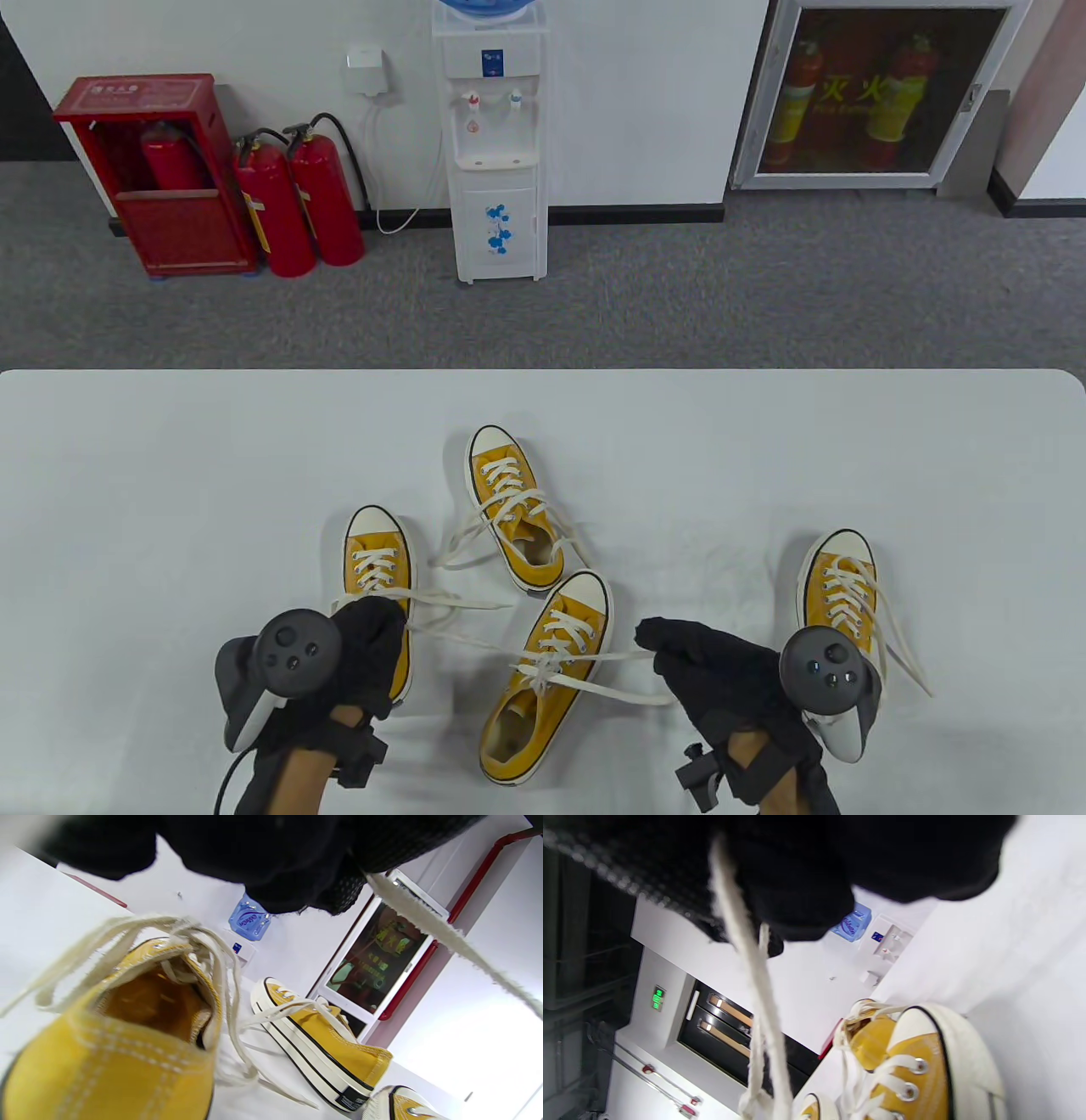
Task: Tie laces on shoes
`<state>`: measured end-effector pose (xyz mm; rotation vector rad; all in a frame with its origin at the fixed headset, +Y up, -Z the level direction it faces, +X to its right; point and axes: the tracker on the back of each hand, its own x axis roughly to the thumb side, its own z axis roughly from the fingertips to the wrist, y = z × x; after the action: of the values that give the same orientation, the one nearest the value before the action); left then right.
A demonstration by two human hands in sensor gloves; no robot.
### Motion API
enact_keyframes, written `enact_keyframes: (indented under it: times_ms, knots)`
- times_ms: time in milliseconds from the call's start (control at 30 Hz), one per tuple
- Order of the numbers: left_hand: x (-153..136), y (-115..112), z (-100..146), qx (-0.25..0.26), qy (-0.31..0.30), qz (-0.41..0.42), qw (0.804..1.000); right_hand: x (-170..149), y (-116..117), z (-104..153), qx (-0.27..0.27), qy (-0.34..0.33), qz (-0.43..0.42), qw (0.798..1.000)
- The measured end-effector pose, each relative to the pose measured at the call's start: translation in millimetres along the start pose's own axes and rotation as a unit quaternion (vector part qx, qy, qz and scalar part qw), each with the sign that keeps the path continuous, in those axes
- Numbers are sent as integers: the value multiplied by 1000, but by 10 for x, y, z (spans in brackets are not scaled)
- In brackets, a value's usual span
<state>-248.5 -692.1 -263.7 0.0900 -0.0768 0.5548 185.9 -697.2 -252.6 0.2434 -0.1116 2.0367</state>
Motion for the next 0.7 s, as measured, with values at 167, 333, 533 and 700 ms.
enact_keyframes:
  times_ms: [167,333,533,700]
  knots:
    - [-81,40,-6,4,26,-22,999,-131,-46,-20,21,31,-6,999]
    - [-147,56,-11,-3,52,-29,998,-193,-101,-20,5,59,29,998]
    - [-244,37,-27,-23,95,-51,994,-212,-85,-26,15,91,150,984]
    - [-368,21,-45,-45,130,-60,989,-254,-33,-34,32,128,209,969]
